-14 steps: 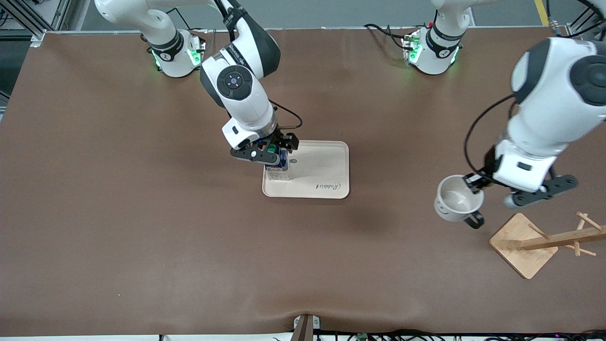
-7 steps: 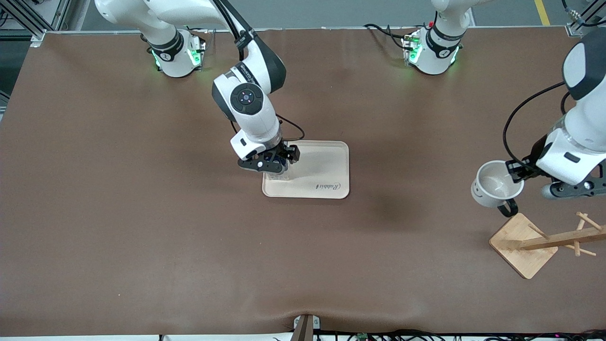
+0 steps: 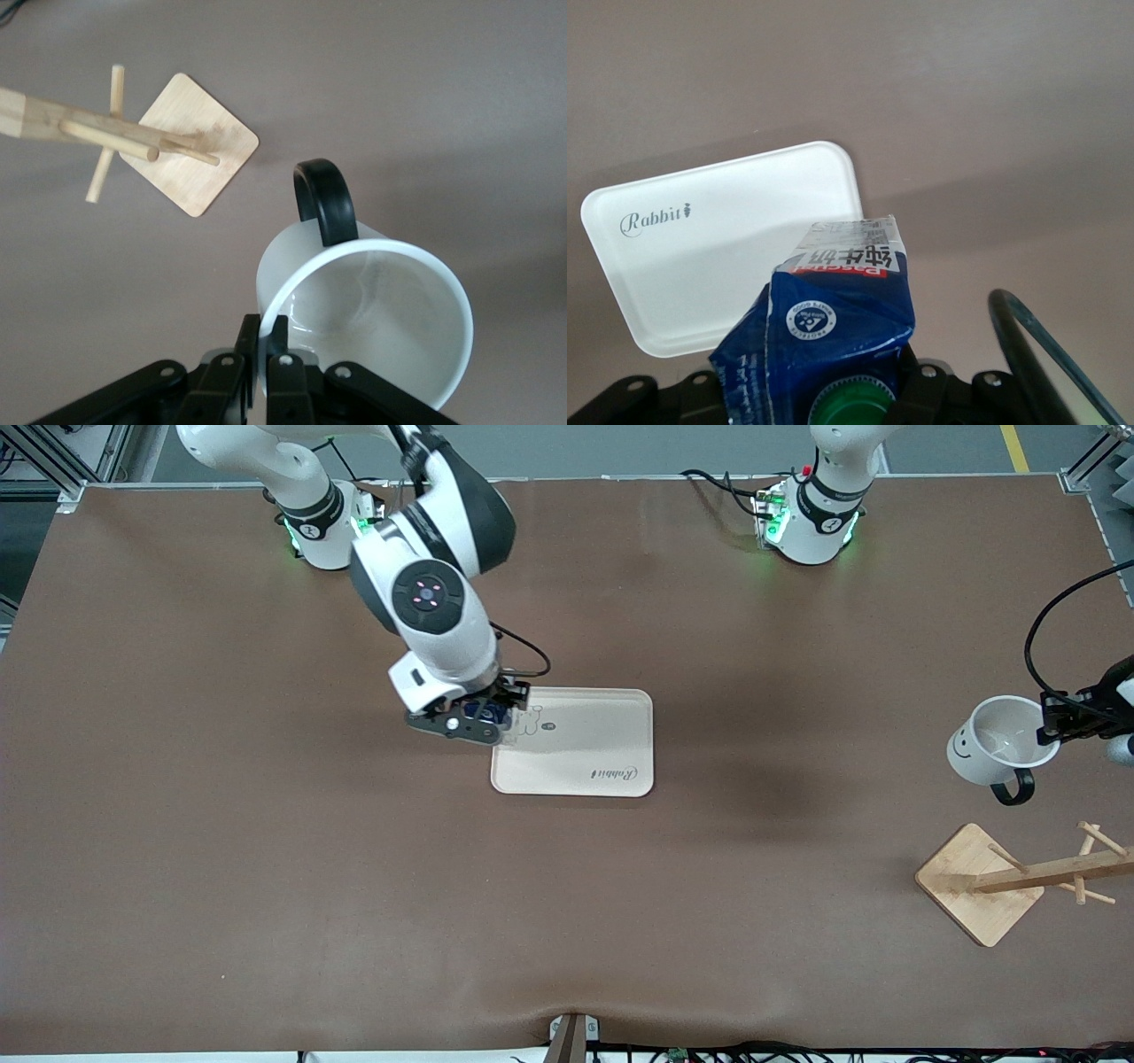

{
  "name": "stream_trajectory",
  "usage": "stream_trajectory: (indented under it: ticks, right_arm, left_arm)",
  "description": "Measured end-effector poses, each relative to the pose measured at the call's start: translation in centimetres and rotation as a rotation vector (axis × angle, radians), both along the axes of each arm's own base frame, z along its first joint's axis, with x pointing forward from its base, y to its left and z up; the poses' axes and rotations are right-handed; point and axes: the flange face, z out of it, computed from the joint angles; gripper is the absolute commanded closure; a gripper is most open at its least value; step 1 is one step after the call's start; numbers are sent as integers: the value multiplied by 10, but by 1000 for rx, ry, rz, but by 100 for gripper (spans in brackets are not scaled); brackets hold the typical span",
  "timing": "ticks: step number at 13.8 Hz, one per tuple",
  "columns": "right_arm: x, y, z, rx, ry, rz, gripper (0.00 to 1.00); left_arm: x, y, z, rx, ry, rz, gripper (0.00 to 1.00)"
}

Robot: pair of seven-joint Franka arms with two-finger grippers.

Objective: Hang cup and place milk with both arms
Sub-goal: 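Carry the mug toward the stand while the right gripper lifts milk away, then hang the mug handle on the peg while the right gripper lowers milk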

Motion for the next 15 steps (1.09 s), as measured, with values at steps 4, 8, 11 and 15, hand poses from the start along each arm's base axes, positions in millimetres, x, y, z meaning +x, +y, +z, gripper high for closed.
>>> stream_trajectory:
  ticks: [4, 8, 11, 15]
  right_arm:
    - [45, -103, 39, 22, 6, -4, 100]
    - [77, -217, 38, 50, 19, 27, 100]
    - [86, -292, 25, 75, 21, 67, 100]
    - [80, -407, -24, 107, -38, 139, 100]
  left_arm:
    - [0, 32, -3, -52, -1, -95, 100]
    - [5, 72, -23, -106, -4, -88, 100]
    - [14, 82, -20, -112, -81, -90, 100]
    - [17, 95, -24, -115, -103, -90, 100]
